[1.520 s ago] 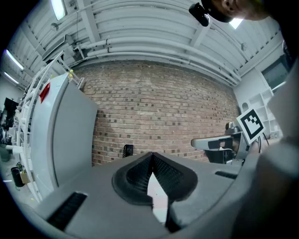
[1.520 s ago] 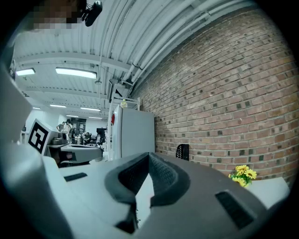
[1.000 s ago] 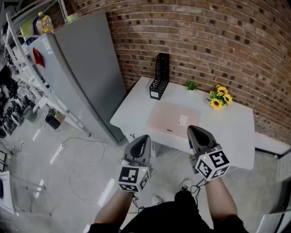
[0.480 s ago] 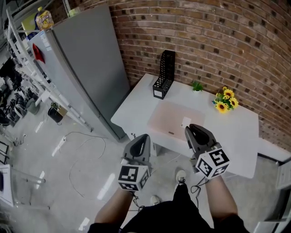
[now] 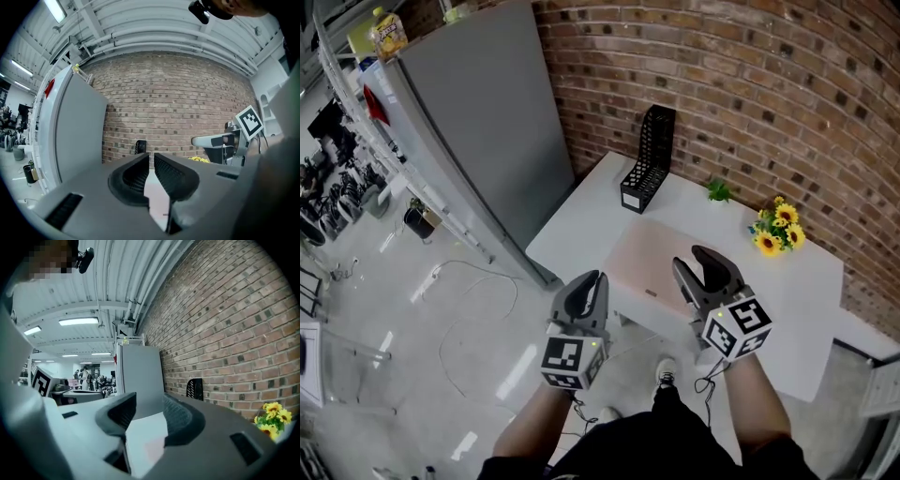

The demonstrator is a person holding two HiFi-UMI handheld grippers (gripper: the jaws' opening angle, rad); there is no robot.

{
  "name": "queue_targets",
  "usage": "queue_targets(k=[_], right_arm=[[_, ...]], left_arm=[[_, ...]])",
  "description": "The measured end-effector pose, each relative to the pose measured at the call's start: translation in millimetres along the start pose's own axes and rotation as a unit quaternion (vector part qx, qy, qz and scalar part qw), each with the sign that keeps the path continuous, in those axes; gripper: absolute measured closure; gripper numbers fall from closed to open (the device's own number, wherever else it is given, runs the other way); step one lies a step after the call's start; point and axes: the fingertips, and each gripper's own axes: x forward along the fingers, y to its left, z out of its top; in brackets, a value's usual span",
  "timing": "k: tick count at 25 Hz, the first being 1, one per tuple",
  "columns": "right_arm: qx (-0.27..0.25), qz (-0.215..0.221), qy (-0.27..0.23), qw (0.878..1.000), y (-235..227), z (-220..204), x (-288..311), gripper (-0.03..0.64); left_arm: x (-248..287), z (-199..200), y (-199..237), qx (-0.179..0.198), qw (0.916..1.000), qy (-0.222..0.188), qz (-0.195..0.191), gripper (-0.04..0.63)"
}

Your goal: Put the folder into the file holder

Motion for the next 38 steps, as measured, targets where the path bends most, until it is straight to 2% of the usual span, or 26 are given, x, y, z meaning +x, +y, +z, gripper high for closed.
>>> queue_targets(k=[8, 15, 25, 38], right_arm=[[0.002, 0.039, 0.017, 0.999, -41, -1, 52, 0.382], [0.002, 0.075, 0.027, 0.997, -70, -3, 85, 0.341], [0.011, 0.117, 0.049, 0.992, -109, -20, 109, 0.316], [0.021, 0.153, 0.084, 0.984, -124, -46, 125, 0.299]], left_arm=[[51, -1, 16, 0.000, 0.9995, 0.010, 0.028, 0.423], [83, -9, 25, -0.005, 0.9976, 0.024, 0.064, 0.348], [112, -32, 18, -0.021, 0.9928, 0.052, 0.106, 0.319], [115, -61, 14, -0.053, 0.9848, 0.080, 0.145, 0.314]])
